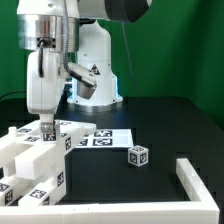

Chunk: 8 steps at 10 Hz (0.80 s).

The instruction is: Assemble chair

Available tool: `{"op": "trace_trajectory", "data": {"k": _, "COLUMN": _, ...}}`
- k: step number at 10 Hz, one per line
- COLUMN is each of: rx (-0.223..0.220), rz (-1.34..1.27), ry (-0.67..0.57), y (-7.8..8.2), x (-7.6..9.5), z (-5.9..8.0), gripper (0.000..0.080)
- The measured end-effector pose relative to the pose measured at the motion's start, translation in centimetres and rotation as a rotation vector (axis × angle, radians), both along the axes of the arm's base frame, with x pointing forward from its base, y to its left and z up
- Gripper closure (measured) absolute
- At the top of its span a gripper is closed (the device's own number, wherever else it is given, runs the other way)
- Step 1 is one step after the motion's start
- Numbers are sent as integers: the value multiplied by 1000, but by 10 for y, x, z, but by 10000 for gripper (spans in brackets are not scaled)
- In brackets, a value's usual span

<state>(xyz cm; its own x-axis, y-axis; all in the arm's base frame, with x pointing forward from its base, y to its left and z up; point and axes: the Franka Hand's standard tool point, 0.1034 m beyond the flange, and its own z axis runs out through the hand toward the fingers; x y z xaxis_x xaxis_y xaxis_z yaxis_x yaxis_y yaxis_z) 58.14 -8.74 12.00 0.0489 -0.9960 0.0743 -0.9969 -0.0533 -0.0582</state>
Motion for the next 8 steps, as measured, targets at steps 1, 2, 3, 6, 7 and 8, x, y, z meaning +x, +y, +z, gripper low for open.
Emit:
{"op": "trace_trajectory", "data": {"k": 1, "rx": -2, "rz": 37, "ry": 3, "y": 0, "x": 0, "z": 0, "gripper": 338}}
{"op": "trace_trajectory", "data": {"k": 2, "rx": -7, "rz": 129, "ry": 10, "y": 0, "x": 1, "z": 1, "gripper": 338}}
{"op": "trace_trajectory", "data": {"k": 3, "rx": -15, "rz": 231, "ry": 16, "y": 1, "x": 2, "z": 2, "gripper": 196}}
{"op": "trace_trajectory", "data": {"k": 6, "rx": -28, "rz": 424, "ry": 30, "y": 0, "x": 2, "z": 2, "gripper": 152}}
{"op": "trace_trajectory", "data": {"k": 7, "rx": -35, "rz": 523, "ry": 39, "y": 0, "x": 1, "z": 2, "gripper": 152}}
{"op": "trace_trajectory", "data": {"k": 8, "rx": -44, "rz": 665, "ry": 49, "y": 0, "x": 1, "z": 3, "gripper": 151}}
